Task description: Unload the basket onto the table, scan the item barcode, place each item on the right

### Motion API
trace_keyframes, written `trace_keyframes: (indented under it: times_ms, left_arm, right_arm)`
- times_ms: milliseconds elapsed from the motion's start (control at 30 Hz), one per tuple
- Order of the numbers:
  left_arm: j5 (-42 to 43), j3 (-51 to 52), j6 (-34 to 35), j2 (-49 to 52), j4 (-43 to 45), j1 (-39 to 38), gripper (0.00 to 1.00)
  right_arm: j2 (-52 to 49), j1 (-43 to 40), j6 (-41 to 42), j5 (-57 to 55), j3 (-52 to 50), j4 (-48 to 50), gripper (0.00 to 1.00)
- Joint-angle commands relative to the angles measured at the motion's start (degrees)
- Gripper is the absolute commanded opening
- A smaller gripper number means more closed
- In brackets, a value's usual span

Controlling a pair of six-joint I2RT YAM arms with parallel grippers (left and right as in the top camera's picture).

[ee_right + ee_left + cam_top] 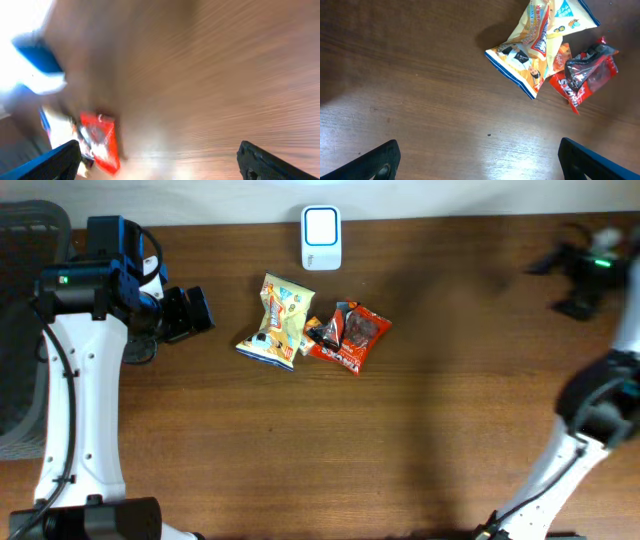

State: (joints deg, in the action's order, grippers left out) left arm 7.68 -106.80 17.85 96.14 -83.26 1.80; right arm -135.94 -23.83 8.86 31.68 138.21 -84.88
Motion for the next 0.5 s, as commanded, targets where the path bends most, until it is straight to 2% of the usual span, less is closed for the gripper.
trace_keyframes:
  times_ms: [0, 100, 133, 167, 200, 300, 400, 467]
  left_arm:
    - [0.39, -0.11, 0.59, 0.07, 0.02, -0.02, 0.99]
    - [0.39, -0.11, 0.59, 0.07, 0.02, -0.02, 0.99]
    - [0.39, -0.11, 0.59, 0.07, 0.02, -0.02, 0.99]
    - [0.39, -0.11, 0.59, 0.07, 0.02, -0.02, 0.99]
    - [0.39, -0.11, 0.59, 0.07, 0.02, -0.02, 0.99]
    - [0.39, -0.11, 0.59, 0.07, 0.02, -0.02, 0.99]
    - [0.39, -0.11, 0.59, 0.07, 0.02, -0.02, 0.99]
    - [0.39, -0.11, 0.59, 0.07, 0.02, -0.02, 0.99]
  right_arm:
    - [0.39, 15.72, -3.04, -6.95, -2.16, 0.83, 0.99]
    - [0.13, 32.68, -1.09, -8.57, -7.10, 7.96, 0.99]
    - [-0.11, 35.98, 3.85, -11.02, -8.17, 10.08, 0.99]
    - [-0.35, 38.32, 8.61, -13.97, -8.85, 11.47, 0.93]
    - [-0.39, 40.41, 11.54, -14.82, -10.34, 13.90, 0.82]
    - [-0.42, 45.88, 14.27, -15.89, -15.06, 20.90, 0.72]
    - [-0.42, 48.39, 23.74, -28.00, -15.37, 21.62, 0.60]
    - [-0.42, 49.07, 25.16, -32.28, -15.39, 22.80, 0.54]
